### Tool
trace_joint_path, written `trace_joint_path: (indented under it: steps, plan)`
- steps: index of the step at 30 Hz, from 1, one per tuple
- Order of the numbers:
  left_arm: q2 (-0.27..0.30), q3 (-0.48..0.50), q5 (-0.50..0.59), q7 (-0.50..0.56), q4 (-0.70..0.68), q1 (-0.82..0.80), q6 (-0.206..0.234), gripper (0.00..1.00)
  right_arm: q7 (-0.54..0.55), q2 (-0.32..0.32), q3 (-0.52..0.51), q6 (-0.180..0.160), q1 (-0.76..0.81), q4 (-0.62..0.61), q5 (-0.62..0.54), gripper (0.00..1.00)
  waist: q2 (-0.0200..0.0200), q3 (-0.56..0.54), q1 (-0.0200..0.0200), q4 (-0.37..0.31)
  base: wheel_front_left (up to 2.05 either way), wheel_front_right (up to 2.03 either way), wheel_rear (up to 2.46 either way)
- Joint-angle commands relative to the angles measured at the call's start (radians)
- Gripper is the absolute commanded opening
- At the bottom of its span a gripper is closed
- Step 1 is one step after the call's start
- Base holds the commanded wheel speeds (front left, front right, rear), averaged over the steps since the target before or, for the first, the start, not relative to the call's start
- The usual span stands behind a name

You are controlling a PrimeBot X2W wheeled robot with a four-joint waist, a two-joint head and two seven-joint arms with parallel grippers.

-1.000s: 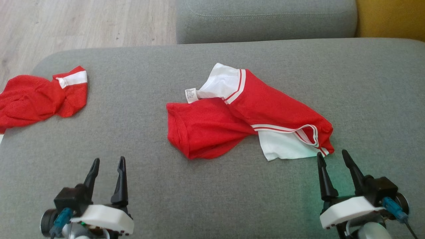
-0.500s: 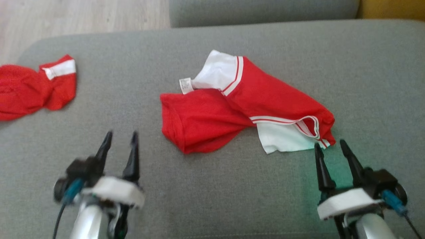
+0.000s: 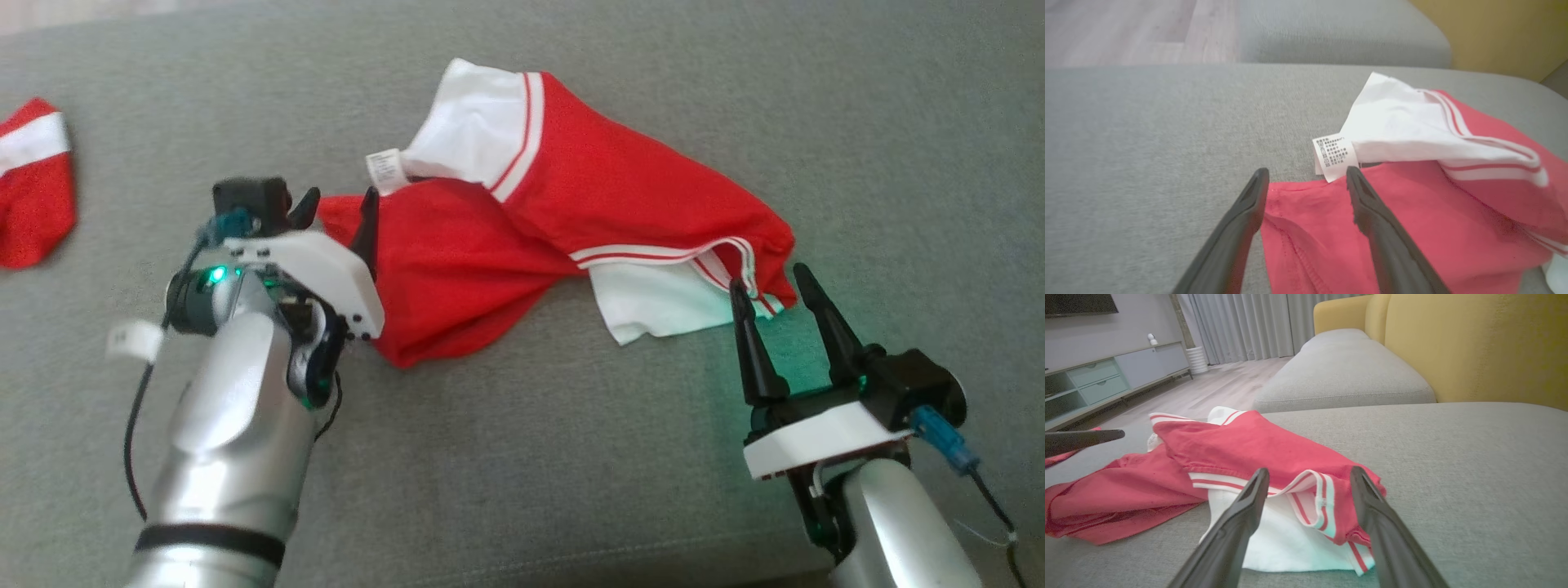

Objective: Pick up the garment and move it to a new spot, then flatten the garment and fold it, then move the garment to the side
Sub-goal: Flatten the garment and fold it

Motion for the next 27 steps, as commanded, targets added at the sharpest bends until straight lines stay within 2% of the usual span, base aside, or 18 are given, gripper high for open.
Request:
trace_joint_path:
  steps: [1,4,8,9,10,11,20,27]
  plan:
    - [0.019,0.028,-0.005,0.01,-0.009,-0.045,0.009,1.0,-0.012,0.006,0.022,-0.001,-0.028,-0.029,0.007,1.0,0.0,0.019,-0.0003,-0.022,0.0,0.0,0.0]
    - [0.032,0.028,-0.007,0.086,0.084,-0.091,0.022,1.0,-0.013,0.007,0.026,-0.001,-0.029,-0.022,0.01,1.0,0.0,0.024,-0.0003,-0.04,0.0,0.0,0.0]
    - [0.046,0.034,-0.013,0.124,0.155,-0.122,0.036,1.0,-0.013,0.008,0.014,-0.001,-0.029,-0.021,0.014,1.0,0.0,0.024,-0.0003,-0.051,0.0,0.0,0.0]
    - [0.048,0.033,-0.014,0.129,0.17,-0.126,0.035,0.67,-0.014,0.008,0.013,-0.001,-0.027,-0.021,0.013,1.0,0.0,0.023,-0.0003,-0.052,0.0,0.0,0.0]
    - [0.049,0.028,-0.013,0.127,0.18,-0.131,0.028,0.27,-0.014,0.008,0.012,-0.001,-0.026,-0.021,0.013,1.0,0.0,0.022,-0.0003,-0.052,0.0,0.0,0.0]
    - [0.048,0.027,-0.016,0.121,0.187,-0.134,0.021,0.0,-0.014,0.009,0.01,-0.001,-0.025,-0.021,0.013,1.0,0.0,0.02,-0.0003,-0.051,0.0,0.0,0.0]
    - [0.037,0.003,-0.039,0.082,0.263,-0.149,-0.023,0.0,-0.014,0.01,0.012,-0.001,-0.02,-0.015,0.021,1.0,0.0,-0.012,-0.0003,-0.036,0.0,0.0,0.0]
    - [0.037,0.0,-0.043,-0.027,0.219,-0.149,-0.017,0.0,-0.014,0.01,0.001,-0.001,0.01,-0.01,0.023,1.0,0.0,-0.058,-0.0003,-0.018,0.0,0.0,0.0]
